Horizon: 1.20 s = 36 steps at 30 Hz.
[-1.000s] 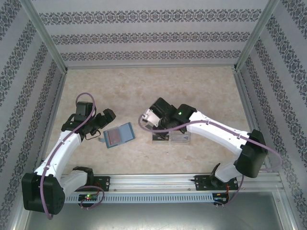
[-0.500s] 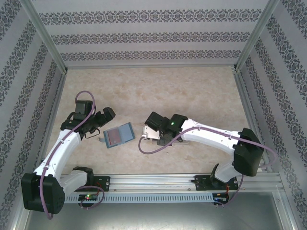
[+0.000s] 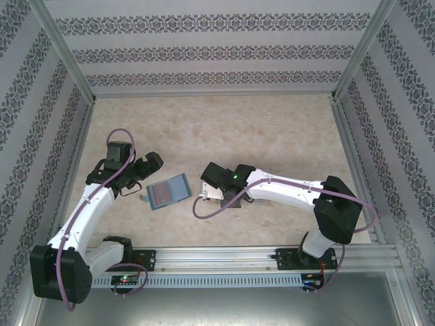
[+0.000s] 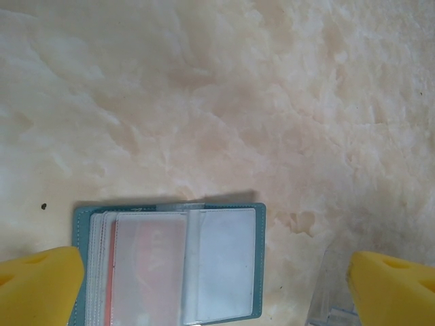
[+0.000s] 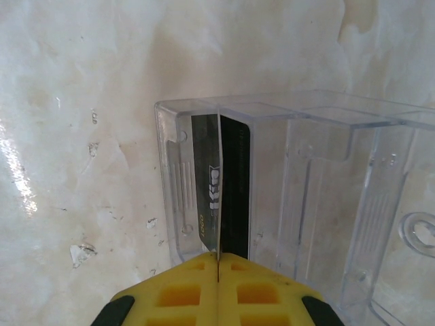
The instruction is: Take the credit cards out of the card holder
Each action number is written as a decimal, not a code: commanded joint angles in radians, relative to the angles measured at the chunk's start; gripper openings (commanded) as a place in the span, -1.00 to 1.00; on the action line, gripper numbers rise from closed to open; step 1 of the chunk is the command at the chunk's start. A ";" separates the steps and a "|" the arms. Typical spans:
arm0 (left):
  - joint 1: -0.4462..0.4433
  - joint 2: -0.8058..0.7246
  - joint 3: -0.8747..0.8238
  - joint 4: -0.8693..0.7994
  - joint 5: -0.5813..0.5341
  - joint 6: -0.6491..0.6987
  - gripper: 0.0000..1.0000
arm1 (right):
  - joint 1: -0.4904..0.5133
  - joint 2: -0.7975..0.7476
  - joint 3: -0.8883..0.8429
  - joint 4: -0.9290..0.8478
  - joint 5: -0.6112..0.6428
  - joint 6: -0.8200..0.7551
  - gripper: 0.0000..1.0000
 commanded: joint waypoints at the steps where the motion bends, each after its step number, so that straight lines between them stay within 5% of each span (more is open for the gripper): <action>1: 0.012 -0.006 0.015 -0.034 -0.014 0.022 0.99 | 0.011 0.021 -0.019 0.011 0.046 -0.004 -1.00; 29: 0.012 -0.001 0.005 -0.027 -0.003 0.018 0.99 | -0.018 0.034 0.001 -0.002 0.091 0.020 -1.00; 33: 0.012 -0.007 0.001 -0.030 -0.001 0.019 0.99 | -0.022 0.087 0.046 -0.002 0.152 0.069 -0.63; 34: 0.012 -0.009 0.000 -0.031 0.000 0.020 0.99 | -0.024 0.096 0.054 -0.001 0.163 0.078 -0.29; 36: 0.012 -0.013 0.000 -0.032 0.003 0.021 0.99 | -0.031 0.103 0.060 0.006 0.190 0.085 -0.21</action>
